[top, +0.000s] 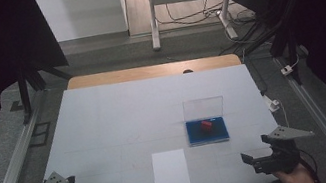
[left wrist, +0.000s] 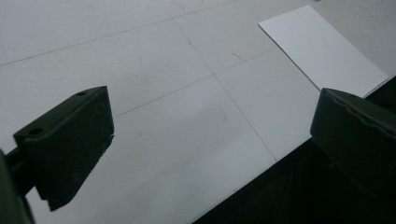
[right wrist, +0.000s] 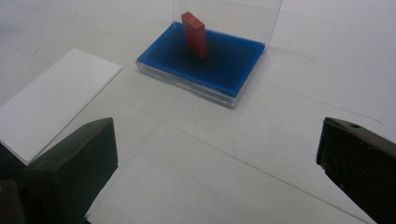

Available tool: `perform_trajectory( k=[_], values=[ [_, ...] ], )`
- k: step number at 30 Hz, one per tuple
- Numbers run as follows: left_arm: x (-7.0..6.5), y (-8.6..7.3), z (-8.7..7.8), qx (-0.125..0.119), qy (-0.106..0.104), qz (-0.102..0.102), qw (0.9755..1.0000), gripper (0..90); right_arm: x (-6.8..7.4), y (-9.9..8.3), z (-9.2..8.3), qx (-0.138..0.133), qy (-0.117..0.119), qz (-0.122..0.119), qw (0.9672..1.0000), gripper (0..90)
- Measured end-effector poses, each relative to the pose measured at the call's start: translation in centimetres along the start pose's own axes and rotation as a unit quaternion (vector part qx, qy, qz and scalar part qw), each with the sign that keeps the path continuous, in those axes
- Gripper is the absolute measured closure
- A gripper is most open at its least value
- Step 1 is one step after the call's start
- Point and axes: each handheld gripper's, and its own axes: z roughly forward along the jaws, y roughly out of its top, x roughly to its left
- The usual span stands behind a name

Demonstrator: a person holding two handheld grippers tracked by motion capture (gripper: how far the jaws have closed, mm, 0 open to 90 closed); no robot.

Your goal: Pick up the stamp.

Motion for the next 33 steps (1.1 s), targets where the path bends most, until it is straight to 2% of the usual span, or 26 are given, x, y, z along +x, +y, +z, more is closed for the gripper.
perform_trajectory(
  k=[3,11,15,19,25,28,31,33],
  values=[
    [0.07,-0.03,-0.01,0.000,-0.002,-0.002,1.0000,0.0,0.09,0.12,0.30,0.014,0.009,-0.006,0.9998,0.0],
    [0.16,0.14,0.15,0.004,-0.006,-0.002,1.0000,0.0,0.08,0.04,0.24,0.024,0.024,-0.001,0.9994,0.8],
    [0.15,0.16,0.08,0.003,-0.002,-0.004,1.0000,0.0,0.25,-0.01,0.19,0.023,0.018,-0.006,0.9996,0.8],
    [0.28,0.03,-0.11,0.008,0.012,-0.003,0.9999,0.0,0.35,0.01,0.27,0.027,0.018,-0.014,0.9994,0.8],
    [0.26,0.06,-0.01,0.009,0.012,0.001,0.9999,0.0,0.17,0.01,0.23,0.028,0.021,-0.001,0.9994,0.8],
    [0.35,0.07,0.04,0.013,0.007,0.000,0.9999,0.0,0.13,-0.02,0.16,0.037,0.022,0.005,0.9991,0.8],
    [0.40,0.07,0.07,0.014,0.003,-0.001,0.9999,0.0,0.25,0.00,0.14,0.036,0.020,0.003,0.9991,0.8],
    [0.40,0.06,0.09,0.014,0.002,-0.002,0.9999,0.0,0.46,0.03,0.13,0.037,0.012,-0.011,0.9992,0.8]
  ],
)
